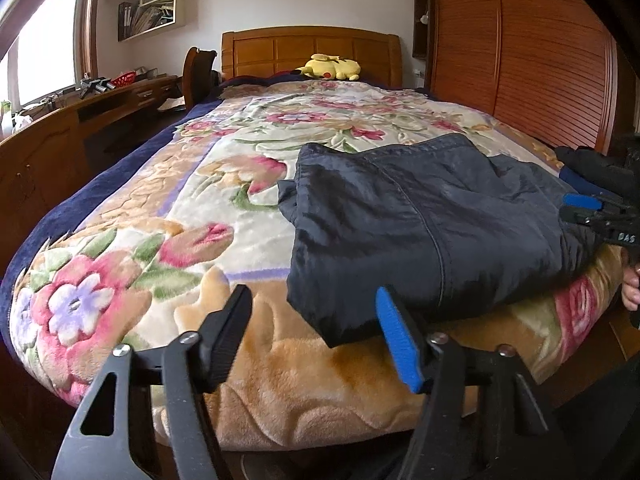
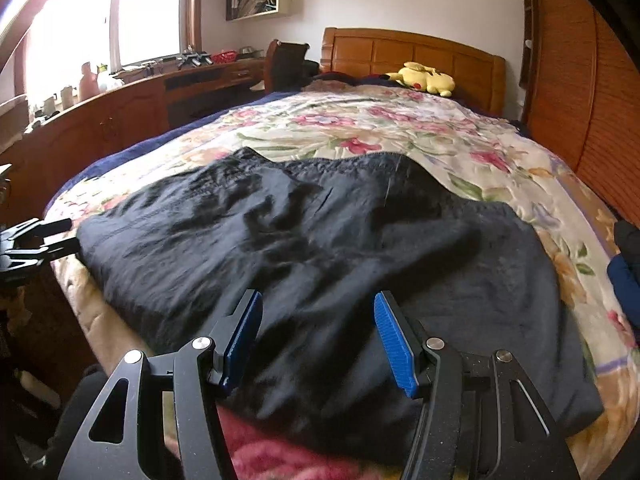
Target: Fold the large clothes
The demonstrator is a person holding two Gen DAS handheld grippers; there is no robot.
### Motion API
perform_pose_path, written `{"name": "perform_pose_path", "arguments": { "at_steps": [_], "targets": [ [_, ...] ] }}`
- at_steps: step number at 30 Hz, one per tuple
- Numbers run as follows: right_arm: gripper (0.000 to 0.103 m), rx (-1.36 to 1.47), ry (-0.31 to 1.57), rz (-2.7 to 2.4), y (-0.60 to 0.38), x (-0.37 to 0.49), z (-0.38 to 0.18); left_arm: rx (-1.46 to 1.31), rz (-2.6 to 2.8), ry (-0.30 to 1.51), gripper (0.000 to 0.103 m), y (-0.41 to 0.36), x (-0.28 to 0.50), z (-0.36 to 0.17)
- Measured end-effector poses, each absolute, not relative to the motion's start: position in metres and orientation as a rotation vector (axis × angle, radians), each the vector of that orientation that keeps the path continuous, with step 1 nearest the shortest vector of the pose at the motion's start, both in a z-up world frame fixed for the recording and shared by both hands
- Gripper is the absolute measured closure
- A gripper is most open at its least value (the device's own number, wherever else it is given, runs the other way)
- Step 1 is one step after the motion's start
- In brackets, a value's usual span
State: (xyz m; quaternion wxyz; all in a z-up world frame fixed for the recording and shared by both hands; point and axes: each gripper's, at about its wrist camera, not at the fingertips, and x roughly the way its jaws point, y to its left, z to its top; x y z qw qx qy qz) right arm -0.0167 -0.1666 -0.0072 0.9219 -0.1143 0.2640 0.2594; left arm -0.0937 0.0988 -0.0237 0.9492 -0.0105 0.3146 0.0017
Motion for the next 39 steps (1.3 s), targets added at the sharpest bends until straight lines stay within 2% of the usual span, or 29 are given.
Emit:
{"name": "perform_pose_path", "arguments": {
  "at_steps": [3, 6, 13, 28, 31, 33, 36, 39],
  "targets": [
    [0.043, -0.236, 0.536, 0.544, -0.171, -0.023, -0.008, -0.039, 0.003, 0.645, 0.047, 0.101, -0.092, -0.026],
    [0.043, -0.248, 0.551, 0.562, -0.173, -0.025, -0.015, -0.041, 0.003, 0.650, 0.048, 0.099, -0.090, -0.029],
    [0.041, -0.299, 0.597, 0.565, -0.162, -0.014, -0.038, -0.064, 0.006, 0.661, 0.049, 0.101, -0.085, -0.035],
    [0.038, -0.303, 0.590, 0.572, -0.161, -0.007, -0.045, -0.128, -0.041, 0.678, 0.049, 0.102, -0.081, -0.037],
    [0.038, -0.308, 0.589, 0.571, -0.161, -0.008, -0.046, -0.127, -0.076, 0.674, 0.067, 0.097, -0.081, -0.034],
    [0.038, -0.309, 0.587, 0.571, -0.162, -0.008, -0.046, -0.098, -0.061, 0.669, 0.087, 0.093, -0.081, -0.030],
    [0.038, -0.309, 0.587, 0.574, -0.163, -0.009, -0.045, -0.085, -0.068, 0.658, 0.093, 0.088, -0.080, -0.021],
    [0.038, -0.309, 0.588, 0.574, -0.163, -0.009, -0.045, -0.065, -0.073, 0.628, 0.095, 0.081, -0.081, -0.009]
  ]
}}
